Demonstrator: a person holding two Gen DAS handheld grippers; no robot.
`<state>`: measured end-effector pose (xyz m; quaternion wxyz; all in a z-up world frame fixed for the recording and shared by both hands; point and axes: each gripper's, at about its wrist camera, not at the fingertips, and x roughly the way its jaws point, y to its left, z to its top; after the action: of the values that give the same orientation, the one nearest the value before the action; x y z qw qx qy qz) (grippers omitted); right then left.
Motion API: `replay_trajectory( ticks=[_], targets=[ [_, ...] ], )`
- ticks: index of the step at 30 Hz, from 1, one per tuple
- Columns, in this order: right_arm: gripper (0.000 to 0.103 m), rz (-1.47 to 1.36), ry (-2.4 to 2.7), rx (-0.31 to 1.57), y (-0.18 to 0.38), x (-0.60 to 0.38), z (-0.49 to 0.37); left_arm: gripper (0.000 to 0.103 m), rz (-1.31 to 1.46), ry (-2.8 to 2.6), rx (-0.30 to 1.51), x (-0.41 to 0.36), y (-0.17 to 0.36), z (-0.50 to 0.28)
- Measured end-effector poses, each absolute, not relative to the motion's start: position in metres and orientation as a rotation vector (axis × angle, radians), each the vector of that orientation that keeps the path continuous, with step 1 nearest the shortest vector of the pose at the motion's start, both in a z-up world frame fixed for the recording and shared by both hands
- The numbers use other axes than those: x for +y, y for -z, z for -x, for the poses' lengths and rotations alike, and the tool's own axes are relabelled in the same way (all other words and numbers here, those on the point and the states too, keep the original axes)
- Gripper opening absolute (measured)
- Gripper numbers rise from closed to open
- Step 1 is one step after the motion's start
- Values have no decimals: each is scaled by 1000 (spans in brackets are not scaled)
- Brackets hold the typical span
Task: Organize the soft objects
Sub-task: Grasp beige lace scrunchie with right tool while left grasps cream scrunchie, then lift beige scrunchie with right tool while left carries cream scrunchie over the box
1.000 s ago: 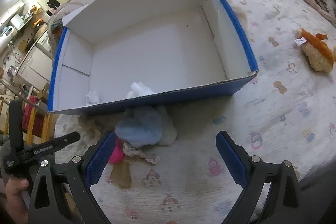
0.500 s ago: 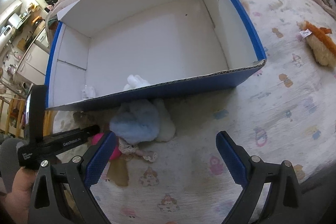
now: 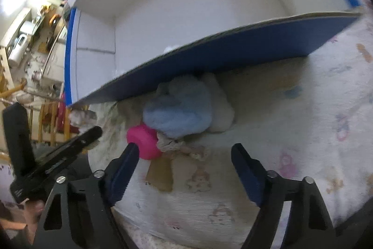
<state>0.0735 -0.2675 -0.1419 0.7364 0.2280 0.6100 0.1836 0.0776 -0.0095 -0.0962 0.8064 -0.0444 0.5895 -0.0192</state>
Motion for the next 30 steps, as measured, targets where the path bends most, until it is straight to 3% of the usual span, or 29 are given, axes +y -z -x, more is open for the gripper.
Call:
replay_trajectory(
  ticks=[3, 9, 11, 12, 25, 30],
  targets=[
    [83, -490, -417, 1352, 147, -256, -79, 11, 134, 40, 1273, -3, 101, -76],
    [36, -394, -407, 1367, 153, -236, -88, 11, 165, 9, 1306, 0, 119, -87],
    [12, -371, -411, 1343, 148, -237, -85, 11, 158, 11, 1310, -4, 121, -86],
    [9, -357, -417, 1328, 145, -237, -83, 11, 157, 16, 1309, -6, 121, -87],
    [9, -251, -445, 1215, 111, -232, -60, 11, 130, 14, 1285, -1, 119, -77],
    [9, -311, -457, 1059, 75, -254, -42, 11, 128, 1, 1260, -3, 116, -75]
  ],
)
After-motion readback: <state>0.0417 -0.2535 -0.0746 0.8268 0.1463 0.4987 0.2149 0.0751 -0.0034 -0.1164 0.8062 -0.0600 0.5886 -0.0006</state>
